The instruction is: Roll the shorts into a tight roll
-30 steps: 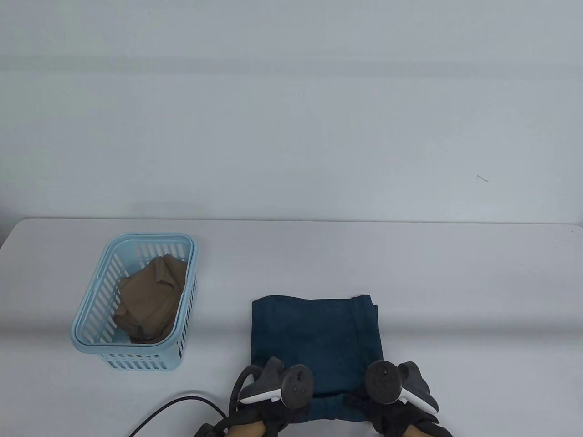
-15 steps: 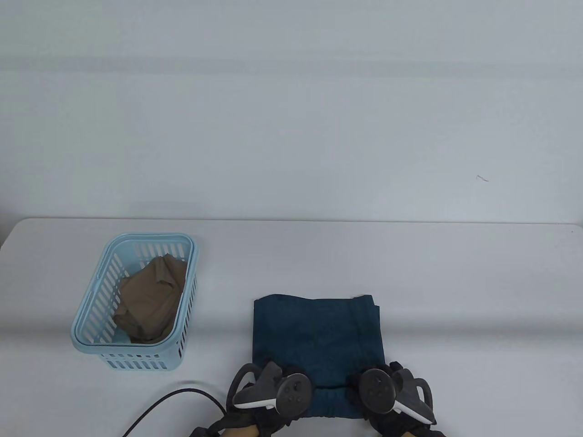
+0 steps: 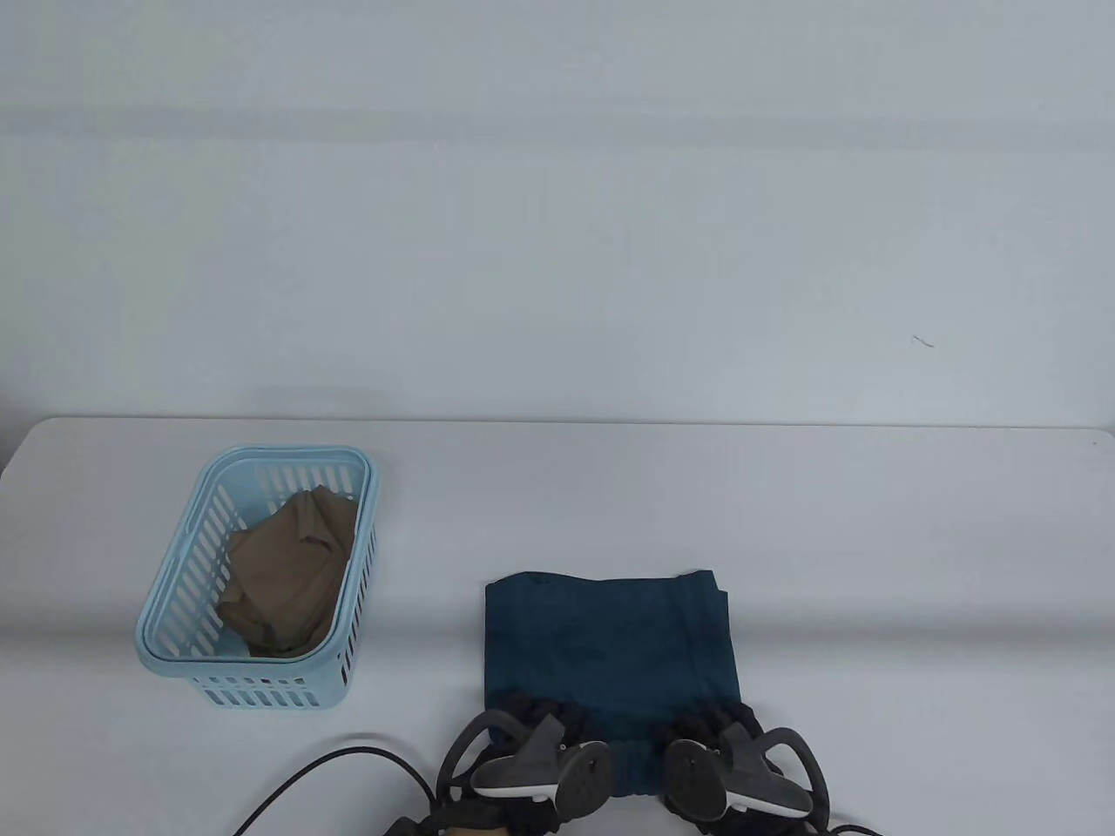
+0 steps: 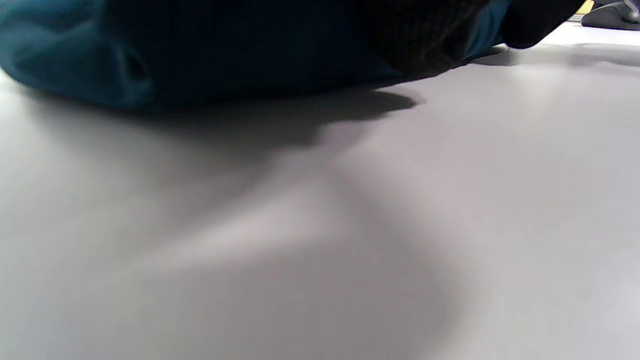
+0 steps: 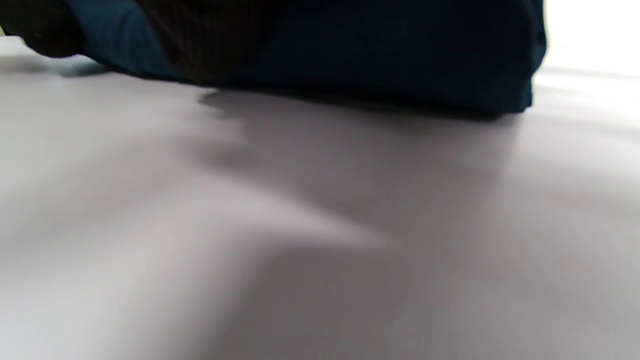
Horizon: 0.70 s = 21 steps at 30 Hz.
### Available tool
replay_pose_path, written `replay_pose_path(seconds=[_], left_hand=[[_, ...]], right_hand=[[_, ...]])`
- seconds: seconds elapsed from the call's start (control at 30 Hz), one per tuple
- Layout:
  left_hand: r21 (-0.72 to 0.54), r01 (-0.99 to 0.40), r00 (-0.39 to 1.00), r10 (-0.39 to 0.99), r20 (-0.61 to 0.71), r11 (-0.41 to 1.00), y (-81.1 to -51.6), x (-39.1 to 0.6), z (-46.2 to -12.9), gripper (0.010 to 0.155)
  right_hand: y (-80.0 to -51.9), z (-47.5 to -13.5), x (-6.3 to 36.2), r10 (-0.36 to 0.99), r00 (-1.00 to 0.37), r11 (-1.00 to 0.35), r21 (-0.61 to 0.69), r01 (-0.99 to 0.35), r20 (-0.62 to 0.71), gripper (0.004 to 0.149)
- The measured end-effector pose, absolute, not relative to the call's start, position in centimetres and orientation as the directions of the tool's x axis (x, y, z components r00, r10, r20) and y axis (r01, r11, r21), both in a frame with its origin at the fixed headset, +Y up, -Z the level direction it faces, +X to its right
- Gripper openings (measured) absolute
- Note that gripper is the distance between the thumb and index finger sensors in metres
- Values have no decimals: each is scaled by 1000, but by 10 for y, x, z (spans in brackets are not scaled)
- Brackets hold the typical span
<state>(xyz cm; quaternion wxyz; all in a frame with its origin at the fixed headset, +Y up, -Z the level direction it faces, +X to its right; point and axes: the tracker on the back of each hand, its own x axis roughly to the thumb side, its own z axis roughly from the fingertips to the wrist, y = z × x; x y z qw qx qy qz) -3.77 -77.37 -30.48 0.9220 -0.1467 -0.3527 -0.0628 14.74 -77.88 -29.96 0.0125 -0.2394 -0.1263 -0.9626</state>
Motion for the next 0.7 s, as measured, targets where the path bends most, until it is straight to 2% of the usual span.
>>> replay_pose_path(seconds=[0.07,0.2,0.33,0.4,0.5,0.7], left_hand=[[-228,215,745,-8,668,950,-771,-37,-306,71],[-304,127,769,100,631,944,-765,-44,-313,67],[-412,-39,785,283,551,910,-760,-56,-320,64],[-432,-100,779,341,526,896,-761,-59,-321,62],[-487,-118,773,388,501,865,-765,-58,-320,59],[-468,-146,760,401,511,872,-763,-60,-315,62]], right_hand=[[-777,-303,150,106,-888,-962,271,22,448,65],[-775,-308,161,266,-880,-934,330,-135,393,62],[-776,-313,172,439,-849,-861,408,-303,295,57],[-778,-314,174,481,-836,-836,424,-348,263,55],[-781,-314,171,444,-855,-854,414,-315,266,53],[-781,-312,169,392,-875,-885,375,-275,282,52]])
